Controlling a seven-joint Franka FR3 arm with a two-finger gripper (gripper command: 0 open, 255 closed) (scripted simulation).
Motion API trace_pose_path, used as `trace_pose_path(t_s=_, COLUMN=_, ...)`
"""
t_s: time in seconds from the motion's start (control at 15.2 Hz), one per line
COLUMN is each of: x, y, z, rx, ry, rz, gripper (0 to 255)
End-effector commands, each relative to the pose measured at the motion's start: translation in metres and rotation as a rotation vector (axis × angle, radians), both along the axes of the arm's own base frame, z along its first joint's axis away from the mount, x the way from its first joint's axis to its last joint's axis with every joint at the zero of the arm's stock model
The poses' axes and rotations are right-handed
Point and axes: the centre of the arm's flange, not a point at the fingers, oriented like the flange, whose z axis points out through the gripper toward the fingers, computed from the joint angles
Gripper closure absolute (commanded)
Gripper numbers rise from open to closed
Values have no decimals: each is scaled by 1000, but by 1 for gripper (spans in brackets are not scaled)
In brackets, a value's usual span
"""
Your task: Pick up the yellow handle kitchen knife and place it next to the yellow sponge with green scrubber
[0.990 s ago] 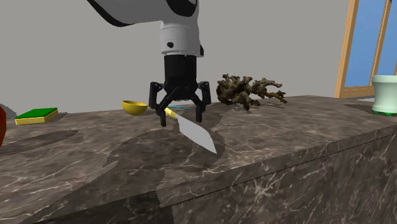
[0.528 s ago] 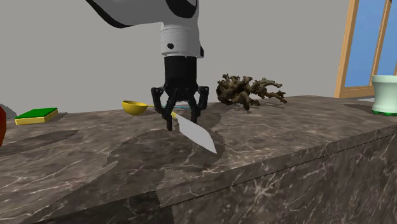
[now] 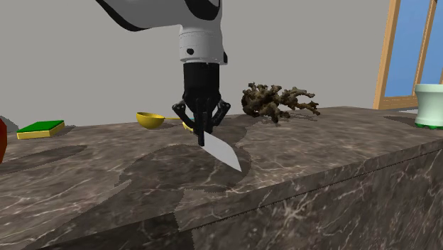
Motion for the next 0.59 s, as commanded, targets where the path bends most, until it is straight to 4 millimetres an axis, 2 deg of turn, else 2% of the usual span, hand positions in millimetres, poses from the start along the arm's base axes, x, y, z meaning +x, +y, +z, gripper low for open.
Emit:
trace_pose_path(t_s=0.0, x=0, y=0, z=0, rx=0, ry=0, rz=0, gripper=255)
trace_pose_path(t_s=0.53, x=0, y=0, z=42, rx=0, ry=0, rz=0, gripper=255)
